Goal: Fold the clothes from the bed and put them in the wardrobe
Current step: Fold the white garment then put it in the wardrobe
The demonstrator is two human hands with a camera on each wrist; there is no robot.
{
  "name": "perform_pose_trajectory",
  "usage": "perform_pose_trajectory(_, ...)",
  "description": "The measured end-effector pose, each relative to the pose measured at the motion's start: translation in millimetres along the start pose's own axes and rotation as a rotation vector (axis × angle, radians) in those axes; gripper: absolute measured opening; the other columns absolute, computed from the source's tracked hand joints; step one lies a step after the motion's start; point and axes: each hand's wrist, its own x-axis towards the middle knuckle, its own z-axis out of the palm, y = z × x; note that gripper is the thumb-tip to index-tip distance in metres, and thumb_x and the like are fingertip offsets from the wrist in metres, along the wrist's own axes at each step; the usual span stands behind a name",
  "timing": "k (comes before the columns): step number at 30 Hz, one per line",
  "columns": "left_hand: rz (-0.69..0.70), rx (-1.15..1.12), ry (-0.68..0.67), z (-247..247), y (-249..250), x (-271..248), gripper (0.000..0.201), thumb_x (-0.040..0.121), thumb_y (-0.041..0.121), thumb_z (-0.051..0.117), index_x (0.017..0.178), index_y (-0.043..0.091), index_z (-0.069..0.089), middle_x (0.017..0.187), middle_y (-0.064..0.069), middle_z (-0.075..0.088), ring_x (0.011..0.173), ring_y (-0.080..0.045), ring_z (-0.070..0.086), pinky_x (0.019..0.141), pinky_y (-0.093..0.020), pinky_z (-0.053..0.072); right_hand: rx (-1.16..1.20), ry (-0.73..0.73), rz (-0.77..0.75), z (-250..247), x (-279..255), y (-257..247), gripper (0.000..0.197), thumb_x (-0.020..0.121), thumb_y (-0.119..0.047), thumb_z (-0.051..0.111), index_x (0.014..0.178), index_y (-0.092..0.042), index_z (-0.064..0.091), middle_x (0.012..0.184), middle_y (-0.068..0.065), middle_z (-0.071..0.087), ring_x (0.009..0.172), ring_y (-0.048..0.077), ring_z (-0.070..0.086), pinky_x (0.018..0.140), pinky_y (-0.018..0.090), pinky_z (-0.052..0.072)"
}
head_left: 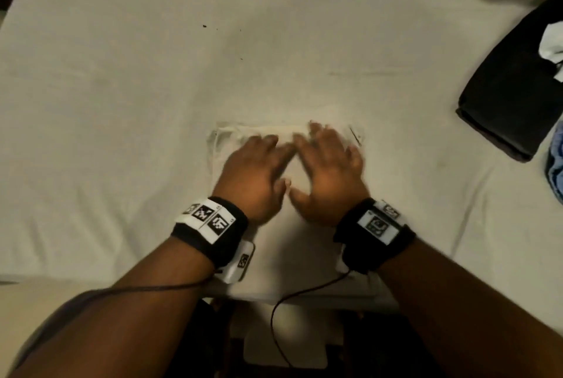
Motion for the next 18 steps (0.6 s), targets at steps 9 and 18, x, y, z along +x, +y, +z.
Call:
perform_pose_trajectory(9, -0.392, 0.003, -0.304, 18, -36, 4, 0.143, 0.047, 0.101, 0.057, 0.155, 0.046, -0.017, 0.163, 0.009, -0.033, 0.151, -0.016, -0.029, 0.121, -0.062, -0.006, -0.024, -0.38, 0.271, 10, 12, 50, 0.142, 0.05, -0.096, 0.062, 0.148, -0.049, -0.028, 0.157, -0.018, -0.04, 0.146, 0.027, -0.039, 0.115, 0.072, -0.006)
perform_pose_trajectory(18, -0.147, -0.021, -0.102, -8, -24, -36, 0.12, 0.06, 0.09, 0.063, 0.158, 0.034, 0.022, 0.167, -0.004, 0.02, 0.155, -0.03, 0.009, 0.122, -0.053, 0.011, -0.038, -0.267, 0.139, -25, -25, 39, 0.112, 0.066, -0.078, 0.069, 0.156, -0.044, 0.011, 0.168, -0.002, -0.018, 0.151, 0.036, -0.024, 0.117, 0.065, 0.015)
